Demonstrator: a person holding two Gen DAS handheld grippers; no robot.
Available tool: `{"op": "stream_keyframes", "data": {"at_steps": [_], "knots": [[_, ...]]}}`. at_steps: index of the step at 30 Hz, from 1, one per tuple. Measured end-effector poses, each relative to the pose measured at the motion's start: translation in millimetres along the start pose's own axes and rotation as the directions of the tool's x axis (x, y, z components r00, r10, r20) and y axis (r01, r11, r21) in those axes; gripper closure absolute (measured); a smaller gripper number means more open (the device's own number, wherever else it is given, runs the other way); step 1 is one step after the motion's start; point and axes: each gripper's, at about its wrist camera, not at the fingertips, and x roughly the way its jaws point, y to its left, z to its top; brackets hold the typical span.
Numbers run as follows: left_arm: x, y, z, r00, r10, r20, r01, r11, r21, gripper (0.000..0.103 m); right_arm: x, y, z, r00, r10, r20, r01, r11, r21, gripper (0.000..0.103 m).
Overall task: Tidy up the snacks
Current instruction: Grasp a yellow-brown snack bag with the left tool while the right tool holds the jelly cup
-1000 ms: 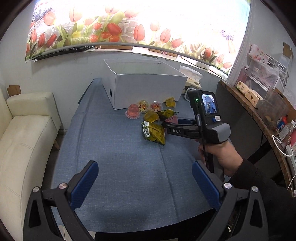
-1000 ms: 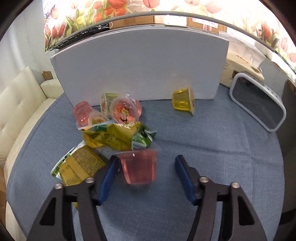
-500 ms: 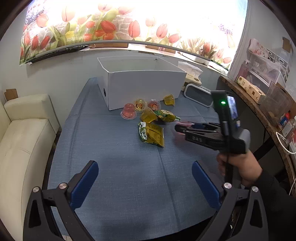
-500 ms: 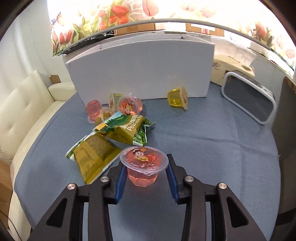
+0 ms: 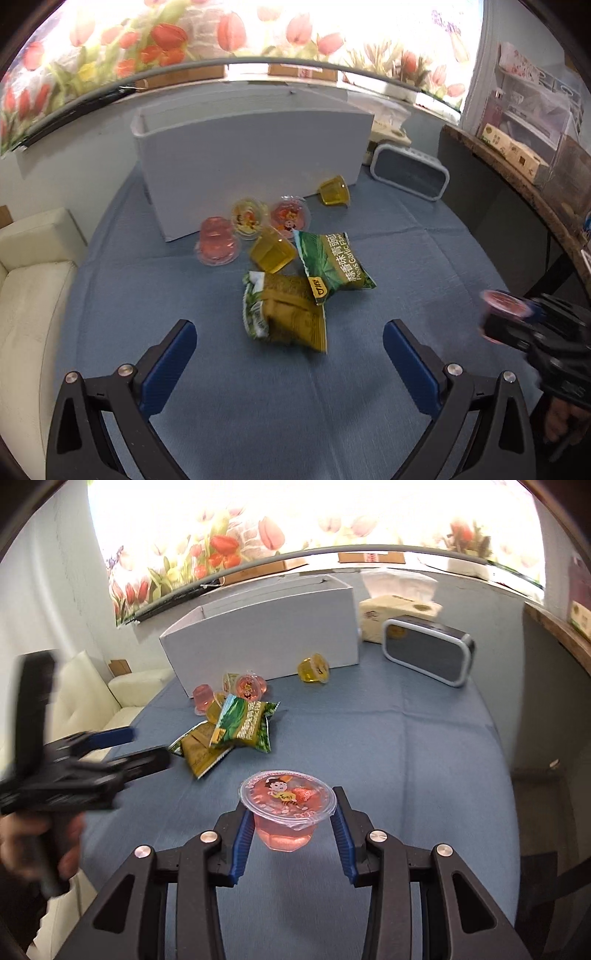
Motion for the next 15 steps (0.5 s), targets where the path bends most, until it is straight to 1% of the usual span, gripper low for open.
{"op": "stream_keyframes", "data": {"at_steps": [2,5,8,11,12,13,14,15], "knots": [[14.5,-0.9,2.9,1.000,0.017,-0.014,-0.017,1.000,0.017,0.000,-8.2,-2.5,-4.7,1.000,0.007,0.007,-0.007,1.000,0.009,0.060],[30.7,-1.4,5.4,0.999,0.029,-0.031,-0.028,0.999,0.038,0.000,-17.3,-2.0,-11.3,1.000,-0.008,0.013,0.007,1.000,0.007,0.060],[39.5,-3.5,5.0,0.999,0.034,-0.038,-0.032,0.998,0.052,0.000,-21.1,-3.9,-15.7,1.000,0.007,0.015,-0.007,1.000,0.029,0.060],[48.5,-3.7,3.9,0.997,0.054,-0.054,-0.051,0.997,0.057,0.000,-22.1,-3.7,-17.9,1.000,0.020,0.018,-0.020,0.999,0.046,0.060],[50.4,-3.3,2.9,0.996,0.067,-0.056,-0.064,0.996,0.057,0.001,-22.4,-3.8,-17.9,0.999,0.027,0.018,-0.028,0.998,0.053,0.060],[52.6,-2.6,1.6,0.995,0.075,-0.063,-0.072,0.996,0.056,0.005,-23.1,-3.4,-18.2,0.999,0.034,0.020,-0.036,0.998,0.058,0.060],[55.2,-1.6,0.2,0.994,0.080,-0.075,-0.076,0.996,0.054,0.015,-23.5,-3.3,-18.2,0.999,0.034,0.022,-0.035,0.998,0.057,0.060],[54.9,-0.4,-1.1,0.995,0.076,-0.064,-0.073,0.996,0.053,0.018,-24.4,-2.0,-18.1,0.999,0.027,0.026,-0.028,0.998,0.051,0.060]]}}
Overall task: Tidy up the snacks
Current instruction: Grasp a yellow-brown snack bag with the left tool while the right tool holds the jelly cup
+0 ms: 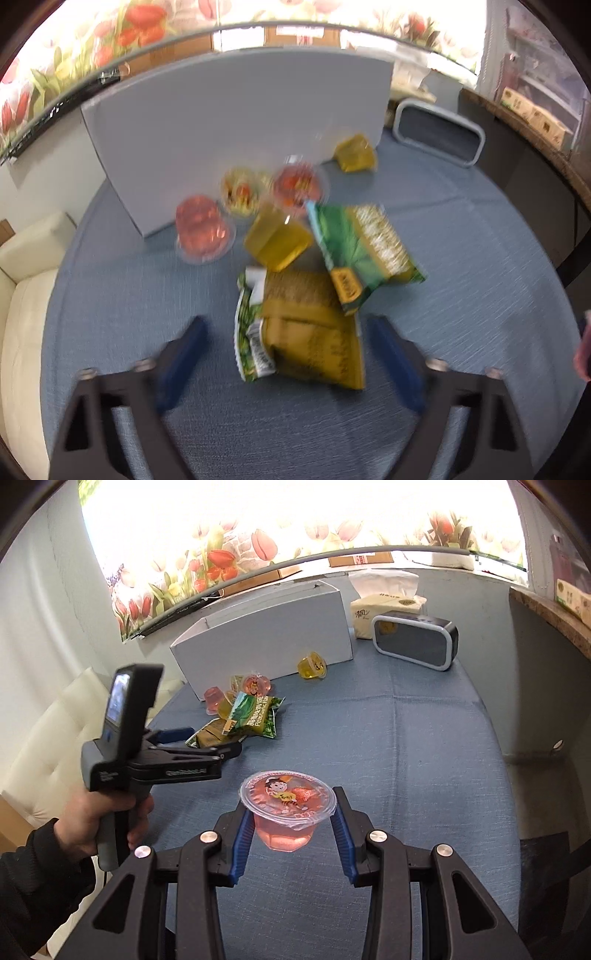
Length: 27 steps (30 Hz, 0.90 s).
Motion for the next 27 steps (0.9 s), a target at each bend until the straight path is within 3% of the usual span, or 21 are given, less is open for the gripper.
{"op": "stream_keyframes", "data": {"at_steps": [4,6,11,15,27], "knots": [[1.7,-0.1,-0.6,1.000,-0.002,-0.002,0.002,1.000,0.010,0.025,-1.1,2.0,-0.4,1.000,0.005,0.001,-0.005,1.000,0.005,0.060],[0.5,0.9,-0.2,1.000,0.007,0.007,-0.008,1.000,0.003,0.044,-1.5,3.0,-0.5,1.000,0.007,0.003,-0.007,1.000,0.010,0.060],[-3.8,9.6,-5.0,1.000,-0.021,0.003,0.021,1.000,-0.017,0.054,-2.9,7.3,-1.5,1.000,0.018,0.006,-0.018,1.000,0.008,0.060],[-22.2,25.3,-13.7,0.998,-0.057,0.018,0.058,0.994,-0.089,0.056,-3.9,14.0,-1.2,1.000,0.022,0.005,-0.022,1.000,-0.002,0.060],[-132.8,14.8,-32.8,0.985,-0.115,0.128,0.124,0.990,-0.070,0.056,-9.5,44.0,13.0,0.998,0.052,0.033,-0.051,0.998,-0.040,0.060]]}}
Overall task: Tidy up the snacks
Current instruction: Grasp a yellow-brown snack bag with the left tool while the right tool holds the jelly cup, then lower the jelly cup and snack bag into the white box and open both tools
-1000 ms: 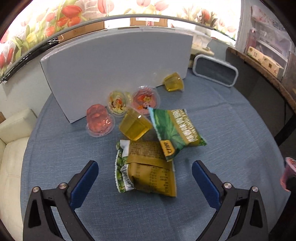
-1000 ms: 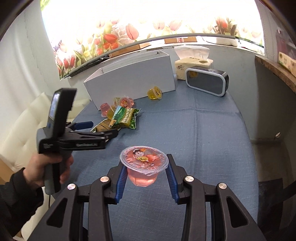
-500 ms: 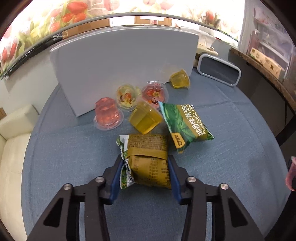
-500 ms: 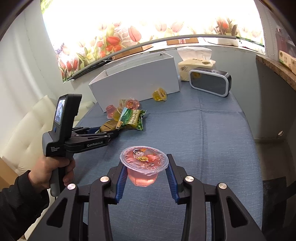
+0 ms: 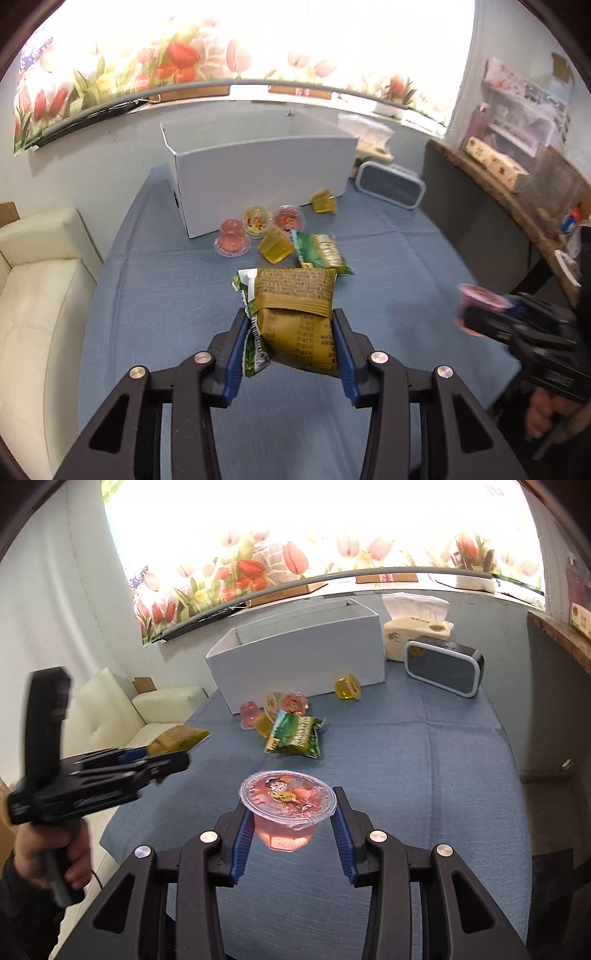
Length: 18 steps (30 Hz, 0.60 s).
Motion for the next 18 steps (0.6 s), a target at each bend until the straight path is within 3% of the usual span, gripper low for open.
{"op": "stream_keyframes", "data": {"at_steps": [5,11,18], "knots": [[-34.3,1.5,-2.8,1.000,-0.009,0.026,0.009,1.000,-0.027,0.056,3.0,13.2,5.6,1.000,-0.004,-0.012,0.004,1.000,-0.030,0.060],[-46.5,9.4,4.9,0.998,-0.009,0.055,0.011,1.000,-0.027,0.056,6.3,21.0,22.7,1.000,-0.008,0.000,0.008,0.998,-0.062,0.060],[-36.1,21.6,45.8,0.995,-0.020,0.097,0.023,0.999,-0.025,0.056,30.1,27.3,87.9,0.999,-0.012,0.042,0.016,0.995,-0.102,0.060]]}}
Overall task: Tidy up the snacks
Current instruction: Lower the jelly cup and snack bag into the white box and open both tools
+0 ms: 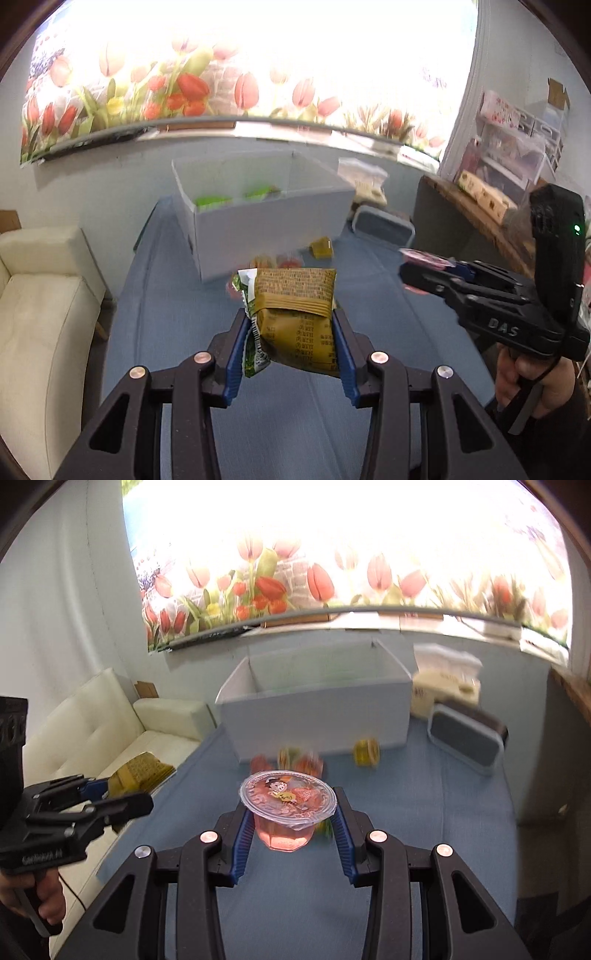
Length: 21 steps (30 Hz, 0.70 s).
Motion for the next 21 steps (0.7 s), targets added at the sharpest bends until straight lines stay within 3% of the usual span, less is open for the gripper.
{"op": "stream_keyframes", "data": {"at_steps": [8,14,21], "knots": [[54.4,28.1,95.6,0.999,0.012,0.047,-0.011,1.000,-0.027,0.056,61.2,-7.9,91.8,1.000,-0.016,0.005,0.016,0.999,-0.043,0.060],[115.1,57.8,151.0,0.999,0.046,-0.009,-0.046,0.998,-0.040,0.056,132.3,-28.8,153.8,0.999,-0.015,-0.046,0.014,1.000,-0.017,0.060],[170.8,73.6,171.3,0.994,0.078,-0.081,-0.079,0.997,-0.018,0.055,193.0,-63.8,163.4,0.993,-0.041,-0.112,0.047,0.998,0.048,0.060]]}}
